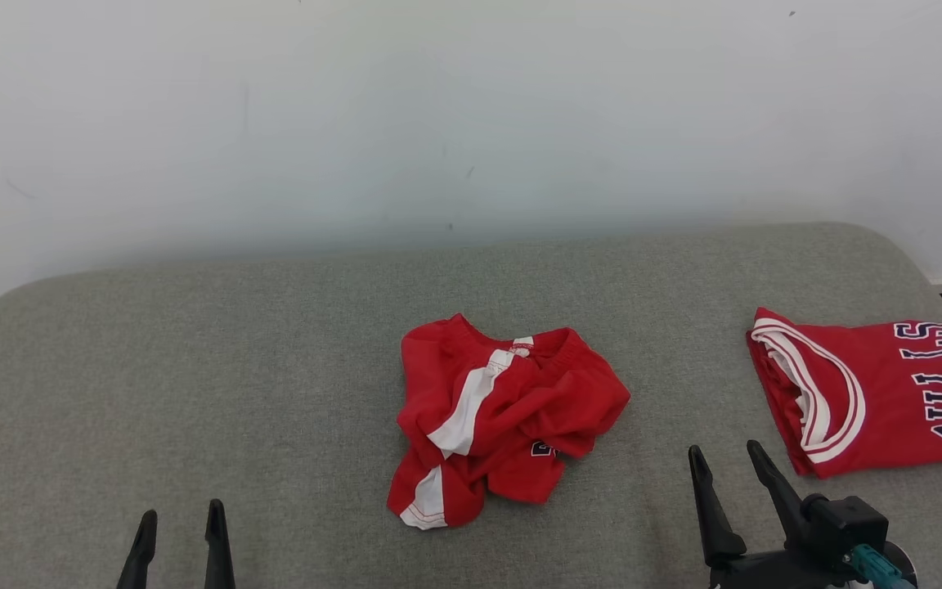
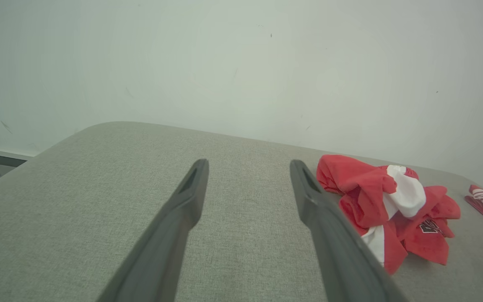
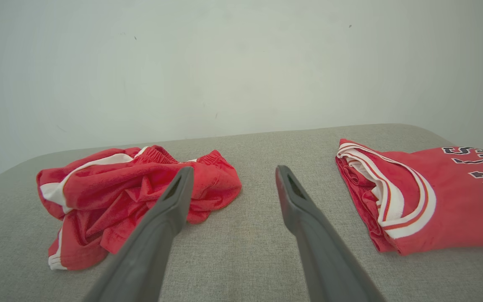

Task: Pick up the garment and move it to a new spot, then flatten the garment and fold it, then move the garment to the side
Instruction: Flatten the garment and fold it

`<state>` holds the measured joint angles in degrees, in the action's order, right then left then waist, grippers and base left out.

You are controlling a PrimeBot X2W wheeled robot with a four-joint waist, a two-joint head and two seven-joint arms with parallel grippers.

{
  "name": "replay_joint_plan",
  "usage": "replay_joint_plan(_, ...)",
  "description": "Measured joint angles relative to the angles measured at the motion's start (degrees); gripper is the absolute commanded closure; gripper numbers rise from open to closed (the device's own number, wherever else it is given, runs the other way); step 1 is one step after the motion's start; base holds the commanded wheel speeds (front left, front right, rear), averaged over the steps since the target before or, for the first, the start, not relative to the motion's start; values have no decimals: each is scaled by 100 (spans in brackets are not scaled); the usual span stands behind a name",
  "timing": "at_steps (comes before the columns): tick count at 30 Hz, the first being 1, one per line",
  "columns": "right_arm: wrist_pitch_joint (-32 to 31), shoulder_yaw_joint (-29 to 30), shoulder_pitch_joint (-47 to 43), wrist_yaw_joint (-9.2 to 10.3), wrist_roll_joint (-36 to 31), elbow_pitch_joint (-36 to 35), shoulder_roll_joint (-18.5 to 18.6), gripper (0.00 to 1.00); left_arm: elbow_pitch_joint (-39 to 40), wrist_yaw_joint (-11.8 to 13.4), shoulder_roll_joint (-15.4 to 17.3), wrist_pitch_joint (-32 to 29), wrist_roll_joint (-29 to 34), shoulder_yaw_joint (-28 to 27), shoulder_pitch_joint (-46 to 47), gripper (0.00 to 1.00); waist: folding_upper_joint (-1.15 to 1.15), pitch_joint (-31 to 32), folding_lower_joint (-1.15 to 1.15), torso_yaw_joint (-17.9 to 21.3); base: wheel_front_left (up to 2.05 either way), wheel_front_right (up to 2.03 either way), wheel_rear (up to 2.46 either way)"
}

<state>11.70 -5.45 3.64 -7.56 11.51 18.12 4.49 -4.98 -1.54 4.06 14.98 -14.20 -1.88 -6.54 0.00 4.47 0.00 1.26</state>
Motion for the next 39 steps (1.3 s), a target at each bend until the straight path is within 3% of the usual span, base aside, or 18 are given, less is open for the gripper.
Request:
replay_joint_plan(21, -1, -98, 76, 0, 7, 77, -59, 0, -141, -48, -60, -157, 108, 208, 86, 0, 0, -77, 0, 68, 0, 0, 0)
replay_joint_plan(28, 2, -209, 119, 0, 8, 70, -66, 0, -392, -197, 47, -1122, -81, 331, 1120, 0, 0, -182, 0, 241, 0, 0, 0)
replay_joint_plan(32, -4, -321, 186, 0, 8, 59, -67, 0, -865, -309, 142, -2109, -382, 448, 2037, 0, 0, -269, 1, 421, 0, 0, 0)
replay_joint_plan(39, -26, -573, 319, 0, 40, 56, -58, 0, -1857, -441, 241, -3488, -392, 956, 3321, 0, 1, -455, 1, 878, 0, 0, 0)
